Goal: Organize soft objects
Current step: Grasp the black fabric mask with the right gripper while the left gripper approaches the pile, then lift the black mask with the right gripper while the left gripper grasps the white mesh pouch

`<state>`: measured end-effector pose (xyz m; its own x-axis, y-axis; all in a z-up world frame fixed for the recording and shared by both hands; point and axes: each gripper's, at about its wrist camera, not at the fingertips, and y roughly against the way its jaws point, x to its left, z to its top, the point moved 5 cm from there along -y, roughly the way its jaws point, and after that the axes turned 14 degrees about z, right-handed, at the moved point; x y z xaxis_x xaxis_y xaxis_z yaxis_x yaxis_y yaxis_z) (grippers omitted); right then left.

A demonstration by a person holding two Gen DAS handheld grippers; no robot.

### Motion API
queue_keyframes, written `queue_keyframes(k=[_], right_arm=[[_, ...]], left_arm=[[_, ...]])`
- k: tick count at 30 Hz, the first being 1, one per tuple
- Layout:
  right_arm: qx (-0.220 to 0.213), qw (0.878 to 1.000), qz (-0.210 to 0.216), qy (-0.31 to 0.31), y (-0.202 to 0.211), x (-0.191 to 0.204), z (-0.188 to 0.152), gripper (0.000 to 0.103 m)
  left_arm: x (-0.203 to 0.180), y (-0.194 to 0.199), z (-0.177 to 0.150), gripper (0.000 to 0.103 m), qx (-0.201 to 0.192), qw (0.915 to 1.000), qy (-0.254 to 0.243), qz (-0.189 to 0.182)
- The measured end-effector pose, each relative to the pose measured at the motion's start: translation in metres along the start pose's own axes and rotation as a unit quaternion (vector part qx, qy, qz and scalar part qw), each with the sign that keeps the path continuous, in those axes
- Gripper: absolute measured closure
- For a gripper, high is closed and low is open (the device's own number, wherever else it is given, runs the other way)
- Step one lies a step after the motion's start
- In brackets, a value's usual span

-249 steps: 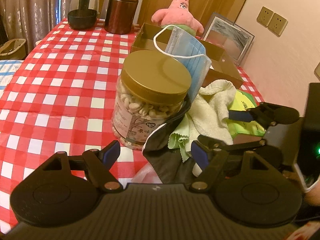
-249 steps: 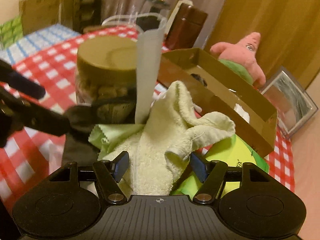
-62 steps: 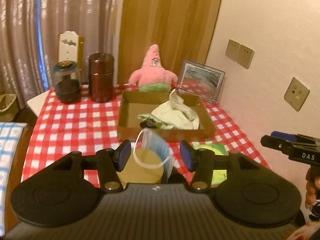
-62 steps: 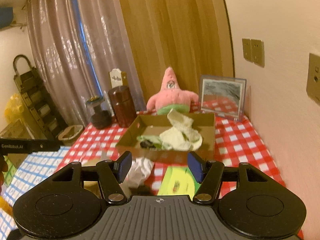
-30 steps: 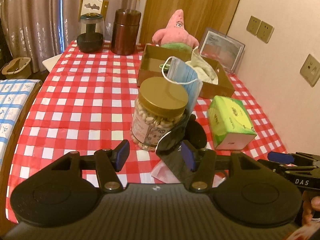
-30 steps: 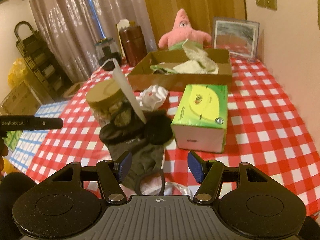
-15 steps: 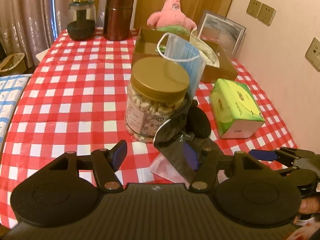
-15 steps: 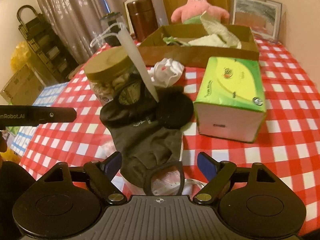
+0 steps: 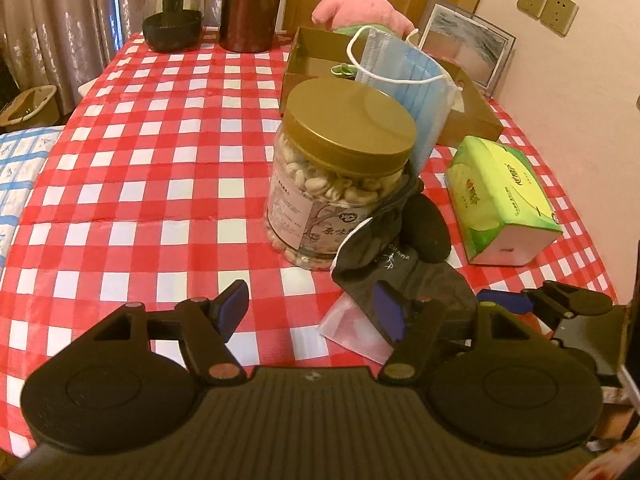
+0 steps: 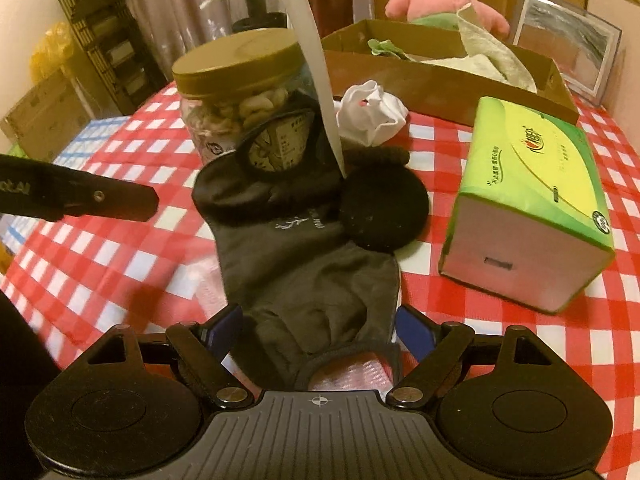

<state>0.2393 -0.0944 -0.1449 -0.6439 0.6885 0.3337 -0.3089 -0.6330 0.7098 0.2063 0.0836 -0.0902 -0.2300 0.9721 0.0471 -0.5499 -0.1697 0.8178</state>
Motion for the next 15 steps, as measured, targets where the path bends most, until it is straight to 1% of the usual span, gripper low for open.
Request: queue_keyframes(k=[3, 5, 6, 7, 8, 9, 10, 11, 13, 15], right_arm=[[0.002, 1.0, 0.0, -0.001, -0.003, -0.004, 0.0, 0.022], [0.008, 1.0, -0.002, 0.002, -0.004, -0.005, -0.001, 0.039], [0.009, 1.0, -0.007, 0.006, -0.004, -0.006, -0.001, 0.042], [0.01, 1.0, -0.009, 0.011, -0.004, -0.006, -0.001, 0.051], [0.01, 1.0, -0.012, 0.014, -0.004, -0.005, -0.001, 0.057], [0.008, 1.0, -0.014, 0.017, -0.003, -0.005, 0.0, 0.06], [0.006, 1.0, -0.016, 0.021, -0.001, -0.005, 0.0, 0.071], [0.004, 0.999, -0.021, 0.024, 0.001, -0.005, 0.001, 0.087], [-0.002, 0.999, -0.024, 0.022, 0.008, -0.006, 0.003, 0.097], [-0.008, 1.0, -0.018, 0.011, 0.015, -0.007, 0.004, 0.099]], left_arm=[[0.0, -0.003, -0.001, 0.037, 0.003, 1.0, 0.002, -0.001], [0.001, -0.005, -0.001, 0.037, 0.005, 1.0, 0.004, -0.002], [0.001, -0.005, -0.002, 0.037, 0.006, 1.0, 0.005, -0.002], [0.001, -0.006, -0.002, 0.037, 0.007, 1.0, 0.006, -0.002], [0.001, -0.006, -0.003, 0.037, 0.008, 0.9999, 0.007, -0.003], [0.001, -0.007, -0.004, 0.037, 0.009, 0.9999, 0.008, -0.003], [0.001, -0.007, -0.004, 0.037, 0.009, 0.9999, 0.009, -0.004], [0.0, -0.006, -0.005, 0.037, 0.01, 0.9999, 0.009, -0.004], [-0.001, -0.005, -0.006, 0.037, 0.01, 0.9999, 0.01, -0.005], [-0.003, -0.004, -0.007, 0.037, 0.01, 0.9999, 0.01, -0.008]])
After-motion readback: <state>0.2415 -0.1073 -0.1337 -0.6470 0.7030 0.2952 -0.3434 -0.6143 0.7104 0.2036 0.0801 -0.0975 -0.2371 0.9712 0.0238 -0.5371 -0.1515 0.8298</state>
